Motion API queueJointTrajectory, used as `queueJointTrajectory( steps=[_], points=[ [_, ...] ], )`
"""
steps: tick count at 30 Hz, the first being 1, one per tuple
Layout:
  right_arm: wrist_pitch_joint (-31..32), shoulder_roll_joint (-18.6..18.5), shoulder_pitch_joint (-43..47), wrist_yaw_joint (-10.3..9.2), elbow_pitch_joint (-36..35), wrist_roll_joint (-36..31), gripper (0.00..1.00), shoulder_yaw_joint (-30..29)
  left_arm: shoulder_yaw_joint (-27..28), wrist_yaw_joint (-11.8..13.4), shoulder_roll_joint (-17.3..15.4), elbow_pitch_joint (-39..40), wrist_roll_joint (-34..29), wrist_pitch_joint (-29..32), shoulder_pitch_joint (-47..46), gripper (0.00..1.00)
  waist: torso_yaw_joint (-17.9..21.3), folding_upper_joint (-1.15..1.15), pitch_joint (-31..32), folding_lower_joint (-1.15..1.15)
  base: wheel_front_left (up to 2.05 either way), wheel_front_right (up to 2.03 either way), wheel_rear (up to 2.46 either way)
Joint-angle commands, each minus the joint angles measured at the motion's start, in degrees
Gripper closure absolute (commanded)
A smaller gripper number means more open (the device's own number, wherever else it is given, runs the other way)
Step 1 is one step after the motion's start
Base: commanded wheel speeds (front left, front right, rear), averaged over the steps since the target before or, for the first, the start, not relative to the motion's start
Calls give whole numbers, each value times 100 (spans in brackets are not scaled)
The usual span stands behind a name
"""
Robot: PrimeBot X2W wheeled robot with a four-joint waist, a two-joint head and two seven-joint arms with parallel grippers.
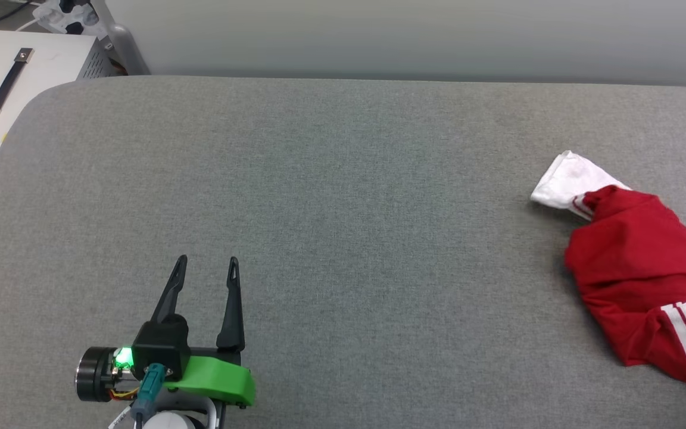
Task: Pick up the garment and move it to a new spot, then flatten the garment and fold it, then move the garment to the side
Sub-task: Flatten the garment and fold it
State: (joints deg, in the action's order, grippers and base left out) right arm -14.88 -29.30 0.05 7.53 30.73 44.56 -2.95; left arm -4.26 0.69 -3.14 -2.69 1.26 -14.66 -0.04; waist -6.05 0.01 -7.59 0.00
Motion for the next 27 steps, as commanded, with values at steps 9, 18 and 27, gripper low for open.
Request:
queueJointTrajectory(
  steps=[9, 18, 27],
  points=[
    [294, -239, -354, -4, -1940, -772, 0, -703, -13, -18, 24, 50, -58, -34, 36, 0, -45, -1, -8, 0, 0, 0, 0],
    [2005, -1019, -1980, -4, -3076, -920, 0, -127, -121, -39, 25, 162, -62, -34, -244, 0, -324, -1, -474, 0, 0, 0, 0],
    [4389, -1797, -3739, -4, -2513, -438, 0, 1450, -326, 75, 25, 306, 59, -34, -617, 0, -630, -1, -1146, 0, 0, 0, 0]
  ],
)
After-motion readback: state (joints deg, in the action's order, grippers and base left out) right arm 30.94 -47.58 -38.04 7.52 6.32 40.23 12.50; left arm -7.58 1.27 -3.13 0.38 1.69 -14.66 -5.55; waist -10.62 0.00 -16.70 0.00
